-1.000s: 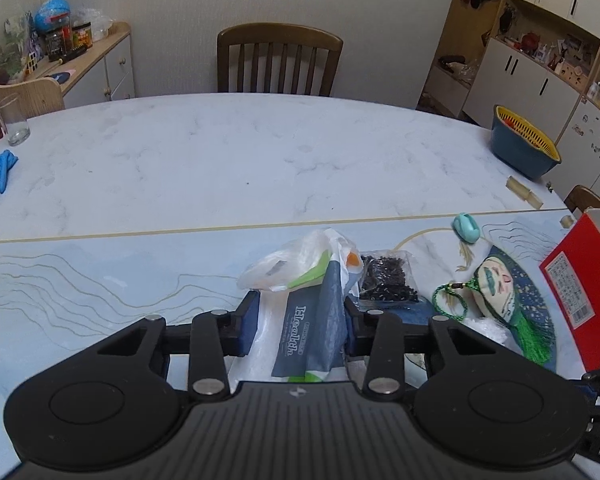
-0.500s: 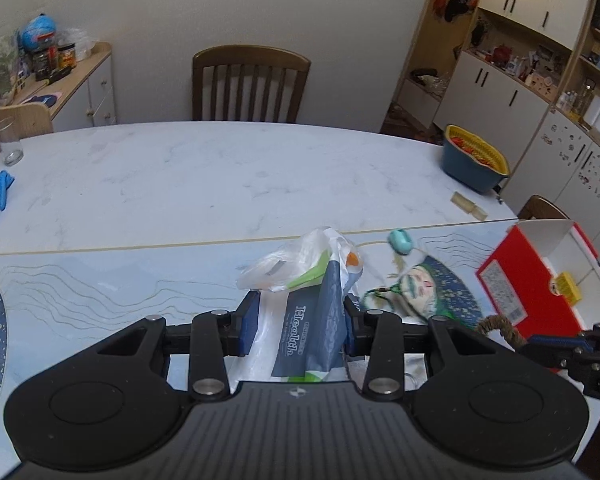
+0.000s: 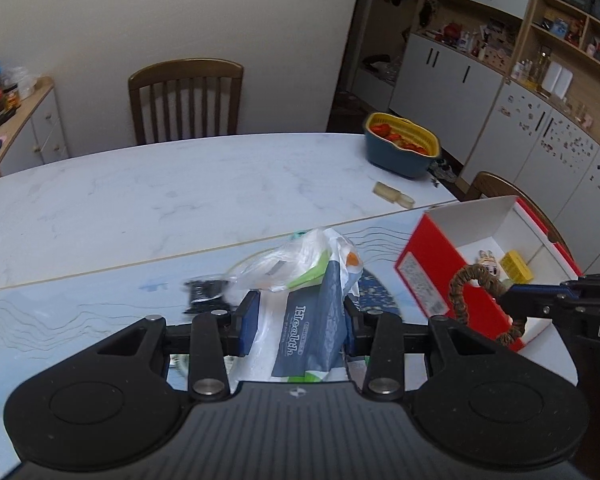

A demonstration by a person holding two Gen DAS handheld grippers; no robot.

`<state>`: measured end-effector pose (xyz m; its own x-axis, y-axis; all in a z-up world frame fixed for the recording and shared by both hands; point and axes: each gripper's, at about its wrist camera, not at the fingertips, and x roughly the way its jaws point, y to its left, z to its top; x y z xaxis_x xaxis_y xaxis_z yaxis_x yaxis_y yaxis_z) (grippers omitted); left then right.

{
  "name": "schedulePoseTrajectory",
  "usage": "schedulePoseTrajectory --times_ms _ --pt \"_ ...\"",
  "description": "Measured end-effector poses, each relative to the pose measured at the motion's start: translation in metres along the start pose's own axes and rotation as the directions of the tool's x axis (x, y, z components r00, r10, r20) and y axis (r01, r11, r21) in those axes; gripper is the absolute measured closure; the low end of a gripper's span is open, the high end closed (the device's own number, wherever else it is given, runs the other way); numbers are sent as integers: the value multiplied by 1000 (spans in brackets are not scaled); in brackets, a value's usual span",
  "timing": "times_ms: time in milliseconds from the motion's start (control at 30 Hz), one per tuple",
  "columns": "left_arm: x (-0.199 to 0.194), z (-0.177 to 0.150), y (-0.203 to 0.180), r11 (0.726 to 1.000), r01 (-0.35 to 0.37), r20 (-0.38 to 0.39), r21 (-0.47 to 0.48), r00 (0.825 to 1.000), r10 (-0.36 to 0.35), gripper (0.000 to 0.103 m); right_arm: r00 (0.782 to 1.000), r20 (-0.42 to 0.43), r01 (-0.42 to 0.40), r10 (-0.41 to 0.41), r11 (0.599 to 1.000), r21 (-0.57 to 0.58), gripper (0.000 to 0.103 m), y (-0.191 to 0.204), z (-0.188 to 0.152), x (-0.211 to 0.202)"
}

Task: Organize objects
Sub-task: 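Carry the wipe pack in left tool while right tool carries the bracelet to the shoebox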

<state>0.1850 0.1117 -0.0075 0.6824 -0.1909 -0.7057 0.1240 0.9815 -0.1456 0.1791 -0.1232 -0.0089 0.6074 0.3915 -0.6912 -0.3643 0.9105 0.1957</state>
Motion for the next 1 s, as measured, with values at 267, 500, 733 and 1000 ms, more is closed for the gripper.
schedulePoseTrajectory --times_ms 267,500,733,1000 --pt "18 13 -66 998 49 -6 42 999 -49 64 999 32 26 -27 999 29 98 -53 5 -19" --pt "37 26 -119 994 80 -14 77 997 -79 64 998 43 51 -53 998 49 98 -97 9 -28" --pt "57 33 -160 990 99 -26 103 995 -97 64 996 52 69 -73 995 71 97 -138 11 -35" --pt "86 37 -196 986 117 -60 117 992 -111 64 994 57 91 -97 991 99 97 -180 12 -41"
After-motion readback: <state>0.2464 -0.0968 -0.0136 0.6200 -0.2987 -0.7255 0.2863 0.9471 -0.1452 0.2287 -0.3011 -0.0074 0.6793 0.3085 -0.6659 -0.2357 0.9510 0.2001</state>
